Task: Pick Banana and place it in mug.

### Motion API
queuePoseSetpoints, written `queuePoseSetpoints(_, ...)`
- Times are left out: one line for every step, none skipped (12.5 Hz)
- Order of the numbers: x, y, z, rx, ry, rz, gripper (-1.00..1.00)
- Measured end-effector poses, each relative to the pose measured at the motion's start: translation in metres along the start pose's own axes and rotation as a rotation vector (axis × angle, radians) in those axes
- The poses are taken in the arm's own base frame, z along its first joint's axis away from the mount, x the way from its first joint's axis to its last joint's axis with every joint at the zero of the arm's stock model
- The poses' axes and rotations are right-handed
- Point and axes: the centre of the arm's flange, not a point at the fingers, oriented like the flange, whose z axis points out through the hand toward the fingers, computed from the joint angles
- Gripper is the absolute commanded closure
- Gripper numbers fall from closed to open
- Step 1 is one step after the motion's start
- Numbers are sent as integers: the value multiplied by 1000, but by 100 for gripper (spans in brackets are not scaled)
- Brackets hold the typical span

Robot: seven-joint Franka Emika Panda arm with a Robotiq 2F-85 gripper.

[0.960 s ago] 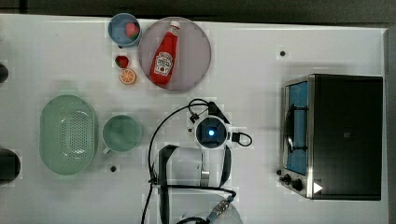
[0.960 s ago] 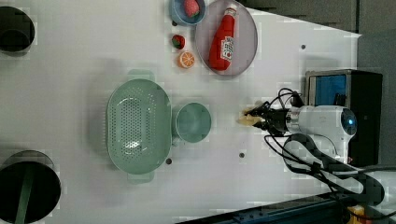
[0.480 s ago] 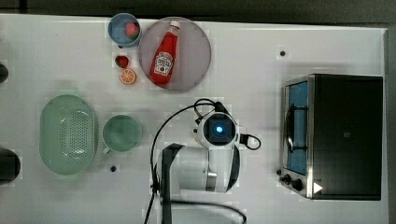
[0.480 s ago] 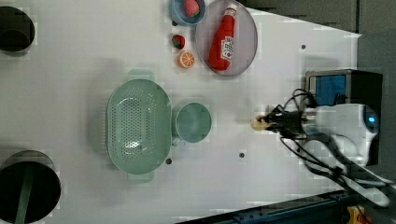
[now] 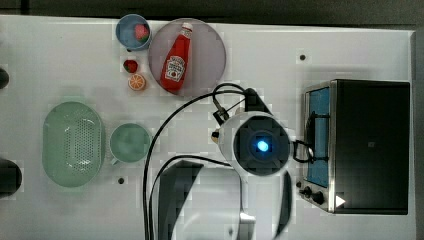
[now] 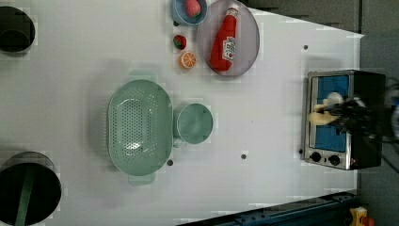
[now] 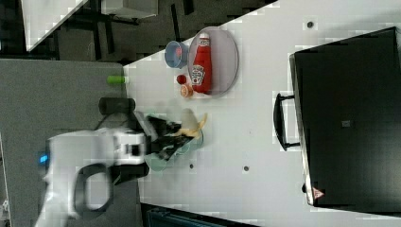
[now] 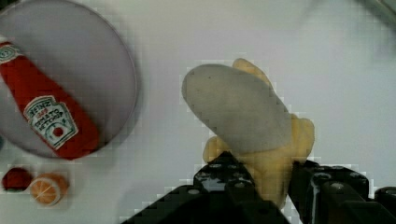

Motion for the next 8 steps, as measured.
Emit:
queuePoseSetpoints(0, 3, -26, 14, 9, 3, 46)
queuePoseSetpoints(-5, 4, -39, 30, 16, 6, 46)
queuePoseSetpoints(-10, 3, -48, 50, 23, 18, 46)
queuePoseSetpoints(-20, -2, -50, 30, 40, 13, 46)
queuePoseSetpoints(-38, -12, -43, -5, 37, -3, 46)
queuePoseSetpoints(-59, -25, -33, -29, 33, -26, 46)
queuePoseSetpoints(-81, -38, -22, -50, 10, -39, 46)
queuePoseSetpoints(-106, -56, -10, -61, -23, -57, 46)
